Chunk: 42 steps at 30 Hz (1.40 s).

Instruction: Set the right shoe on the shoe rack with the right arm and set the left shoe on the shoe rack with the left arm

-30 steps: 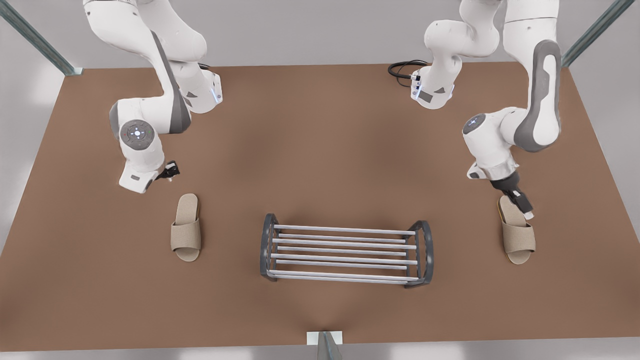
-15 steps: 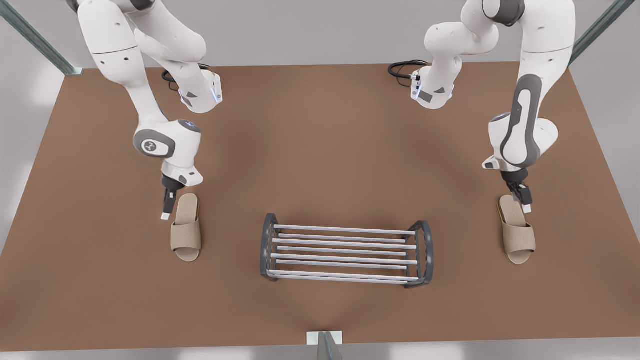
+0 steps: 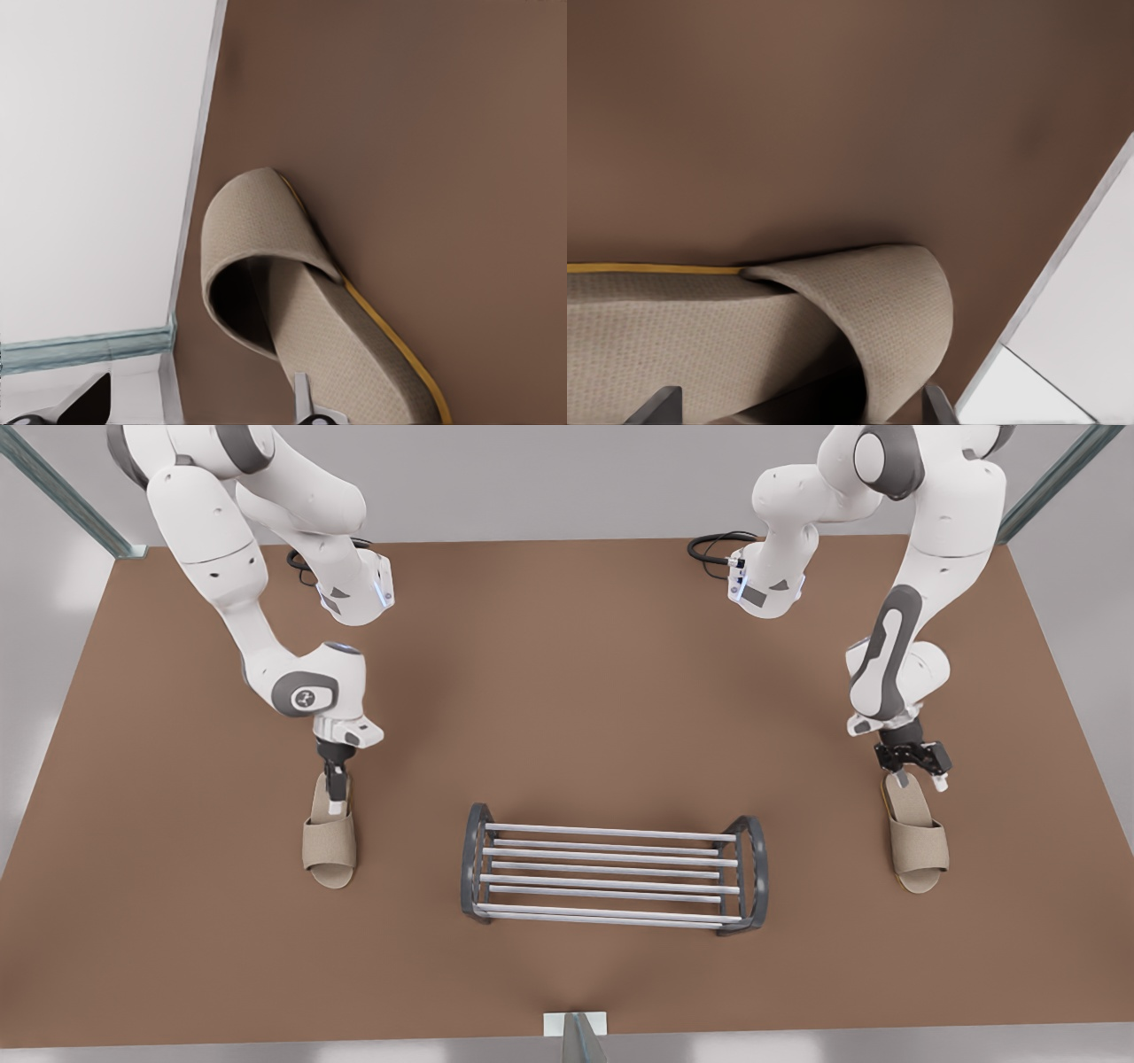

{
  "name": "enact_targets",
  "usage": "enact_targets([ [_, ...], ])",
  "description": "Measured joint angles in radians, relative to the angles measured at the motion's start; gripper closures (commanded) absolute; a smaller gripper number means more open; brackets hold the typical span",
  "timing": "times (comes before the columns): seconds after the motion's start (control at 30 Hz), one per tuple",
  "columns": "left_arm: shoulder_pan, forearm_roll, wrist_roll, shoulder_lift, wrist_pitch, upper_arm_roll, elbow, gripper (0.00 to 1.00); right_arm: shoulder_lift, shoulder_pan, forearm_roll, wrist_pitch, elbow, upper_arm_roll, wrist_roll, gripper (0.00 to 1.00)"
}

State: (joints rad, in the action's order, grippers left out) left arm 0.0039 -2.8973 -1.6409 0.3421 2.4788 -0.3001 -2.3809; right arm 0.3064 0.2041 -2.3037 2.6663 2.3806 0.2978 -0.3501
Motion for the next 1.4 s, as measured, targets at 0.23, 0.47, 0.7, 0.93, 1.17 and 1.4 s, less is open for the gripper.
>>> enact_targets([
  [0.23, 0.001, 0.0, -0.198, 0.063, -0.077, -0.002, 0.064, 0.0, 0.055, -0.009, -0.134, 0.001, -0.062, -0.034, -0.099, 0.0],
  [0.47, -0.006, 0.0, -0.298, 0.129, -0.102, -0.001, 0.136, 0.0, 0.026, -0.031, -0.272, -0.065, 0.0, -0.038, -0.189, 0.0],
  [0.7, -0.025, 0.0, -0.351, 0.183, -0.106, 0.003, 0.215, 0.0, 0.071, -0.053, -0.339, -0.226, 0.05, -0.039, -0.285, 0.0],
  [0.93, -0.03, 0.0, -0.385, 0.232, -0.11, 0.01, 0.252, 0.0, 0.089, -0.046, -0.427, -0.313, 0.047, -0.053, -0.373, 0.0],
  [1.17, -0.04, 0.0, -0.409, 0.27, -0.111, 0.01, 0.307, 0.0, 0.091, -0.048, -0.442, -0.343, 0.045, -0.054, -0.433, 0.21],
  [1.4, -0.039, 0.0, -0.425, 0.293, -0.107, 0.01, 0.342, 0.0, 0.09, -0.046, -0.45, -0.355, 0.045, -0.054, -0.477, 0.37],
])
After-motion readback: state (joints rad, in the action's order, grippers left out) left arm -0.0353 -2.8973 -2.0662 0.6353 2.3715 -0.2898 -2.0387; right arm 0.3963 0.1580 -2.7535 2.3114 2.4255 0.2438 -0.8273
